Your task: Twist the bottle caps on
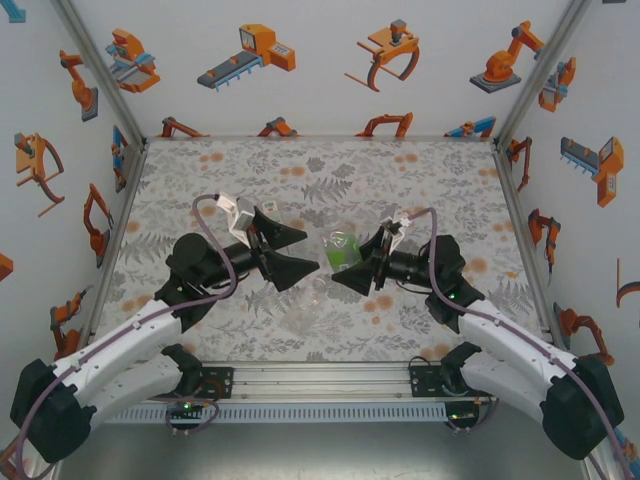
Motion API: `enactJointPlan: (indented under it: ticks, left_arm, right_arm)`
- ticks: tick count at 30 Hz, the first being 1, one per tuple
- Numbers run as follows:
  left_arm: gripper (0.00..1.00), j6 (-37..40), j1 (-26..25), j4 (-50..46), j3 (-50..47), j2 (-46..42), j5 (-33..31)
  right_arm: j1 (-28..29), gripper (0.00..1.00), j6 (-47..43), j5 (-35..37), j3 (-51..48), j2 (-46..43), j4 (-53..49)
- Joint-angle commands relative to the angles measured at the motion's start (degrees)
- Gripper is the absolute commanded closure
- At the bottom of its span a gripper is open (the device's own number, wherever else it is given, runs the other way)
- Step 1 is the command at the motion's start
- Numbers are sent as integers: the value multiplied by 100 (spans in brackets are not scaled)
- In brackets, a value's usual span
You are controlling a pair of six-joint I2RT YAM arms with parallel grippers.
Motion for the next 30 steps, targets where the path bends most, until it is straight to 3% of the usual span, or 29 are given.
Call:
enactJointPlan:
  ticks: [1, 6, 12, 15, 23, 26, 28, 30]
  left_arm:
    - [4, 164, -233, 365, 353, 146, -73]
    - [4, 155, -412, 369, 517, 243, -218]
    - [5, 183, -592, 424, 781, 513, 42]
    - [13, 151, -680, 642, 856, 683, 151]
    - [47, 103, -688, 975, 908, 917, 235]
    - [52, 148, -690, 918, 936, 894, 235]
    - [53, 186, -692, 798, 977, 855, 233]
    - [54, 274, -687, 574, 1030, 791, 232]
  right_arm:
    - [282, 72, 293, -39, 76, -31, 1002]
    - [682, 73, 248, -18, 28, 119, 1572]
    - [1020, 73, 180, 331, 134, 323, 1801]
    - [1097, 73, 182, 511, 155, 445, 1966]
    - [1149, 72, 303, 623, 209, 581, 2232]
    - [1149, 60, 309, 658, 175, 529, 2148]
    - [1149, 36, 300, 661, 153, 461, 2018]
    - [1149, 22, 270, 667, 119, 377, 1829]
